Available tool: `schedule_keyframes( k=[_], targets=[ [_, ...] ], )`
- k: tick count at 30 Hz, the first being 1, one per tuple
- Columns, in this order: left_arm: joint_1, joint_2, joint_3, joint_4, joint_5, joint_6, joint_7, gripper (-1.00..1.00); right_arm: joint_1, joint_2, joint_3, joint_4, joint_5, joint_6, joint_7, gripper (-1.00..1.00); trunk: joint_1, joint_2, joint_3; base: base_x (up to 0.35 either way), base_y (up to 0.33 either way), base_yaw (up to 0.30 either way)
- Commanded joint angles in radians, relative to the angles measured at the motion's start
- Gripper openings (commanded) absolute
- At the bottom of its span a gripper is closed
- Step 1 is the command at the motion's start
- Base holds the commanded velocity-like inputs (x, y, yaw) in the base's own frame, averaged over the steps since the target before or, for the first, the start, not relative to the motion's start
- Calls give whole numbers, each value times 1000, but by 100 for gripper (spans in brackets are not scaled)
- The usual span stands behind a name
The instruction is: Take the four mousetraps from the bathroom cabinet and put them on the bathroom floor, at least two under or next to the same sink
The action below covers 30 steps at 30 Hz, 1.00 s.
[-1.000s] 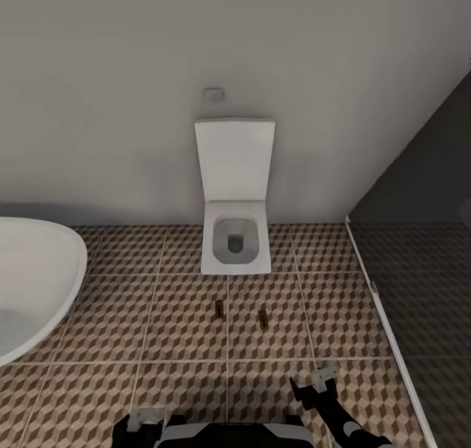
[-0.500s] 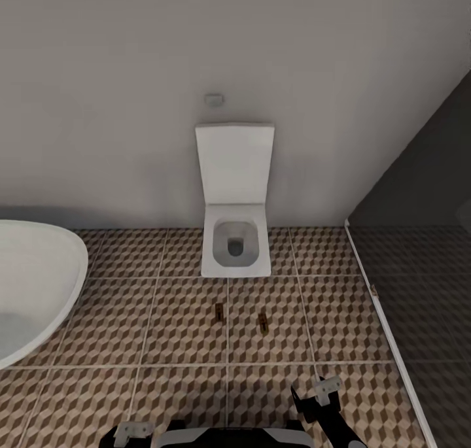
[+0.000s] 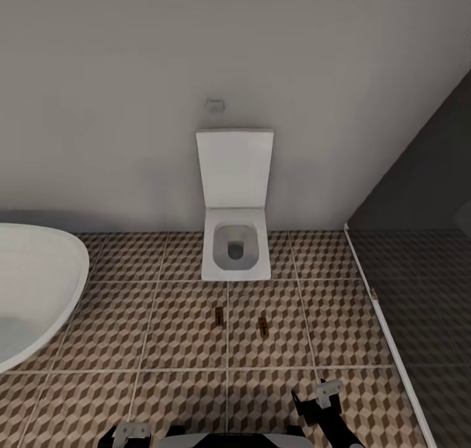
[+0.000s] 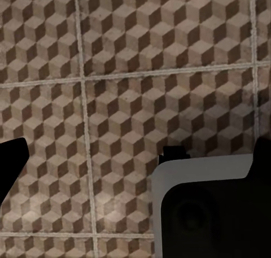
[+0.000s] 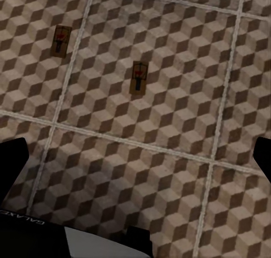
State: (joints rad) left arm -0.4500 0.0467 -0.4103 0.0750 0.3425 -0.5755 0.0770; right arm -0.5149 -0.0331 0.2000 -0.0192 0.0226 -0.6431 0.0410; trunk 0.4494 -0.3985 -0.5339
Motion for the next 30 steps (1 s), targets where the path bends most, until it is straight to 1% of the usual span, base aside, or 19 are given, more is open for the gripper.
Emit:
schedule_keyframes(
  k=[1,10,30],
  targets=[
    [-1,-1,-9,3,3,-5,4,100,-1,0,-2,1,2,-3,2,100,1,-1,0,0,0,0],
    [0,-1,-9,3,4,-3,6,100,0,1,-2,1,2,-3,-21,100,1,-1,15,0,0,0],
    [0,-1,-6,3,9,-4,9,100,0,2,-2,1,1,-4,-23,100,1,-1,46,0,0,0]
  ],
)
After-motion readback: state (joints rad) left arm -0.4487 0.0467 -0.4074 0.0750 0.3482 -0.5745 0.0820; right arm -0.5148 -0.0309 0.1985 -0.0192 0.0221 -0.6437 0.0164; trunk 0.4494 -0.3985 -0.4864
